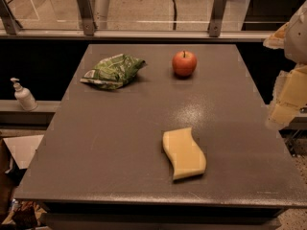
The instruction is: Move sponge near green jalapeno chip bag
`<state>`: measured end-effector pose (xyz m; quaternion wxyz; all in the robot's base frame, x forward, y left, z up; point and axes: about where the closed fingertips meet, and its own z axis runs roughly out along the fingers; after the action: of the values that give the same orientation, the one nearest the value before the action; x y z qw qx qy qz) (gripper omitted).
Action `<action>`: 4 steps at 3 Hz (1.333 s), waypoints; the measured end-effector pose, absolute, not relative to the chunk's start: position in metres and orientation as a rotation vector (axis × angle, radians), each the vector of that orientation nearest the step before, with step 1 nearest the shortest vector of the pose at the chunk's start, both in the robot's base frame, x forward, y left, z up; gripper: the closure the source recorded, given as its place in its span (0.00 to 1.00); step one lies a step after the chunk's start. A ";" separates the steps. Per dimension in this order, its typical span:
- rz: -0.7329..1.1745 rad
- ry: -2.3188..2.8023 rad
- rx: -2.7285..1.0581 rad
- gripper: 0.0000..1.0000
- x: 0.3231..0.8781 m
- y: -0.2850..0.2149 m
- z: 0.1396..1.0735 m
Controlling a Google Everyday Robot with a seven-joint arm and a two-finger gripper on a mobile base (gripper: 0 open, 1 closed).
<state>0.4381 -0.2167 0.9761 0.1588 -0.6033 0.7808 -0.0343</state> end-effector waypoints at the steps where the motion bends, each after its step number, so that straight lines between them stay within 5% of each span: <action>1: -0.098 2.232 -1.725 0.00 0.438 -0.217 0.976; 4: 0.366 2.116 -1.578 0.00 0.383 -0.189 0.900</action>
Offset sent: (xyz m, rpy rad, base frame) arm -0.0572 0.0322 -0.0804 0.3583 0.0729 0.0358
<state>0.3829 -0.1886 0.8998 0.2364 -0.5754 0.7715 0.1335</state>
